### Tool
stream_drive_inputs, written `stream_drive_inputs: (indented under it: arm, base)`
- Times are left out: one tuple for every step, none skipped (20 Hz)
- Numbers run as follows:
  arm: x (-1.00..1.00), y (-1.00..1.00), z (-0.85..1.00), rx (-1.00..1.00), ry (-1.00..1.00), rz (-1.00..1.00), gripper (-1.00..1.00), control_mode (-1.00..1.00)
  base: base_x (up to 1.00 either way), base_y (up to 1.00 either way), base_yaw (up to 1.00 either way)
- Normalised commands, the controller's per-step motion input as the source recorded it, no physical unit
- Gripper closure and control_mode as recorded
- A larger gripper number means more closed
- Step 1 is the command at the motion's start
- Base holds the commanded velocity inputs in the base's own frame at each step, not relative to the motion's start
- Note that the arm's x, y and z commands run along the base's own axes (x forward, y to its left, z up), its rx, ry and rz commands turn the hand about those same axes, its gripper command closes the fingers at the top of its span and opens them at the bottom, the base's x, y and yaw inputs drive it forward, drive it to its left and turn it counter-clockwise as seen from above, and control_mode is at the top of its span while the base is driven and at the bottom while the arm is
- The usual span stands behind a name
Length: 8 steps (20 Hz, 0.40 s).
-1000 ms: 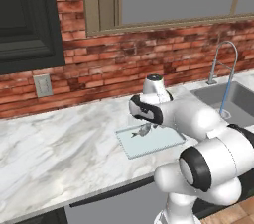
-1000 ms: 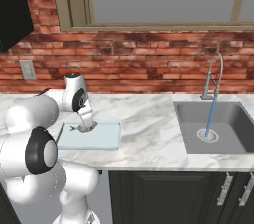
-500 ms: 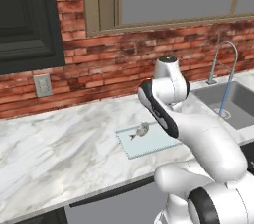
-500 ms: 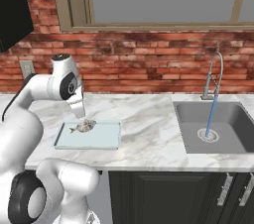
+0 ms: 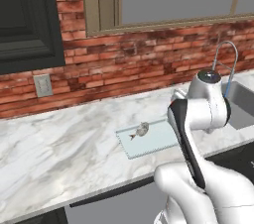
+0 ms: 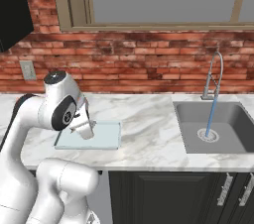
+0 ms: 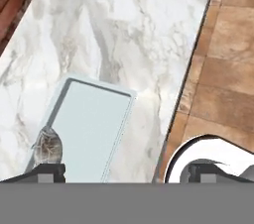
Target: Take the fish out of the fridge, briefly rinse it in the sink, and place it on the tray next to the sink.
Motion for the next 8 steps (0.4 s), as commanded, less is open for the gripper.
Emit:
stream_drive_inputs:
  arm:
    - [-1.00,-1.00,-0.42,0.00,-0.29,0.05,-1.00,-1.00]
    - [-1.00,-1.00,-0.15,0.00,-0.36,0.01,-1.00,-1.00]
    - [-1.00,-1.00,0.00,0.03,-0.44,0.00,-1.00,-1.00]
    - [-1.00,-1.00,0.21,0.09,-0.47,0.00,-1.00,-1.00]
    - [-1.00,-1.00,0.55,0.16,-0.46,0.00,-1.00,-1.00]
    - [-1.00,-0.91,0.99,0.18,-0.38,0.00,-1.00,-1.00]
    - [-1.00,-0.58,1.00,0.14,-0.30,-0.03,-1.00,-1.00]
    - [-1.00,-0.41,1.00,0.10,-0.25,-0.10,-1.00,-1.00]
  base:
    - [0.00,0.00,0.00]
    - [0.00,0.00,0.00]
    - [0.00,0.00,0.00]
    - [0.00,0.00,0.00]
    - [0.00,0.00,0.00]
    - [0.00,0.00,0.00]
    - [0.00,0.00,0.00]
    - [0.00,0.00,0.00]
